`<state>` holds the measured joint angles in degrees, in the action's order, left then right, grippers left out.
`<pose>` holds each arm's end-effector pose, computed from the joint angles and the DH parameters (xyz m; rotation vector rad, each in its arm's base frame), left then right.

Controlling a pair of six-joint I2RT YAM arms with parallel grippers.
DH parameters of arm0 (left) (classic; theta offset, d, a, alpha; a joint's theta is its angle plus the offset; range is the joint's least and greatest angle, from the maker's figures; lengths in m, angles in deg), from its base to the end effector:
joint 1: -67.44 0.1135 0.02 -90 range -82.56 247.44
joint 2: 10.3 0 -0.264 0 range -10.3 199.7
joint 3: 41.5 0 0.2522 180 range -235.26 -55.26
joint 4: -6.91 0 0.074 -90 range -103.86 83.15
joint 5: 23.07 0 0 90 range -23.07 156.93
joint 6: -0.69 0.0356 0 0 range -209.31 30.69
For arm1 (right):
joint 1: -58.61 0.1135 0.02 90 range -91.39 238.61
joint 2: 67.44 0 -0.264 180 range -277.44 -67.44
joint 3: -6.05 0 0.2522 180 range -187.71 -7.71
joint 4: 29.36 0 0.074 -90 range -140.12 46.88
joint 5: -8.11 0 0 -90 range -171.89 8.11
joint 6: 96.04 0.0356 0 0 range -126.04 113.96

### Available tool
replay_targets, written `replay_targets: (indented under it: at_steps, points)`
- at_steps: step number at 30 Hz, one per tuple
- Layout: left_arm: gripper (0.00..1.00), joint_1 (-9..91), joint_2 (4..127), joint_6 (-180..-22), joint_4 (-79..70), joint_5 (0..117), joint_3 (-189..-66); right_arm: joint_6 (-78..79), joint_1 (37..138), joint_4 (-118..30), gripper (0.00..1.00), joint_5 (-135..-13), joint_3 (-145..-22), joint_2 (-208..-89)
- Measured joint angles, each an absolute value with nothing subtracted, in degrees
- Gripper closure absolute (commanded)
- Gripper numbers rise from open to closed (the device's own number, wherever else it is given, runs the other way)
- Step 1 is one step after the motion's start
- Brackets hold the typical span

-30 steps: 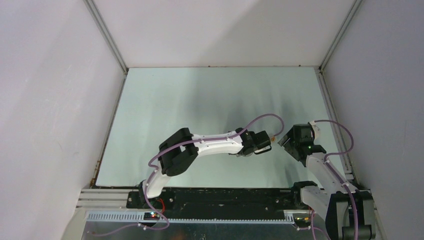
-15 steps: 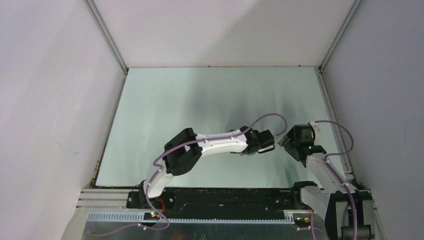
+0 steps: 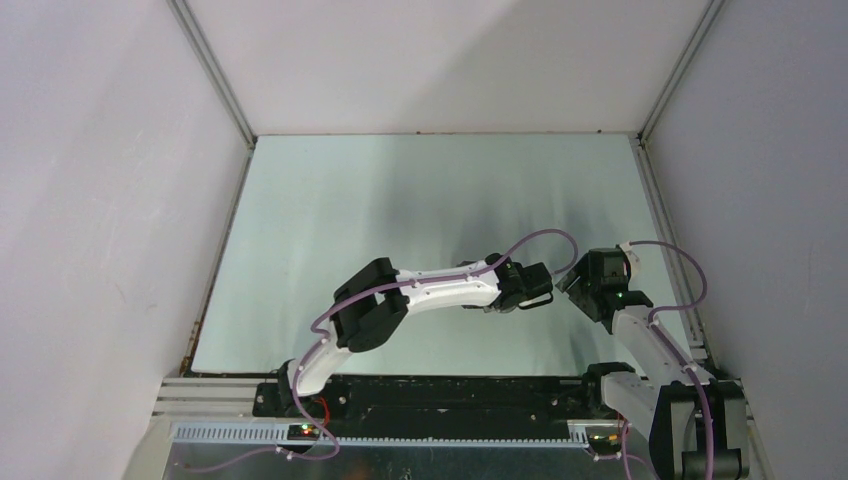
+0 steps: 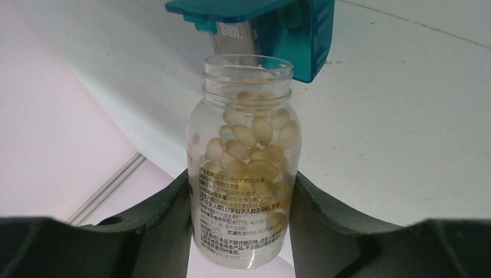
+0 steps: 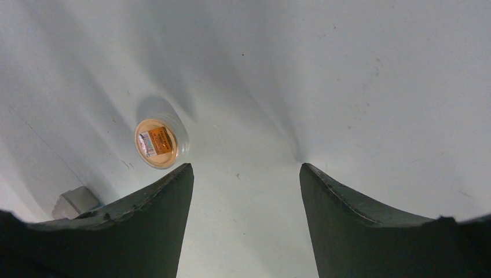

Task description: Sort the pills into containers

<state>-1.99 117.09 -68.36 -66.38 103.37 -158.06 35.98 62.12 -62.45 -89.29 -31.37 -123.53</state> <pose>0.1739 -0.4031 0.1738 1.8773 1.9291 0.7511 0.1792 0.0064 0.1660 0.8676 2.3155 0.1842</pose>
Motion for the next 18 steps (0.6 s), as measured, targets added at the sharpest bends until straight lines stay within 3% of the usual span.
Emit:
replay_targets:
  at_steps: [18]
  points:
    - [1.0,-2.1,115.1,-68.9,-64.8,103.8,-155.6,35.9,61.8,-61.8,0.28,-87.8,-31.0,-123.5]
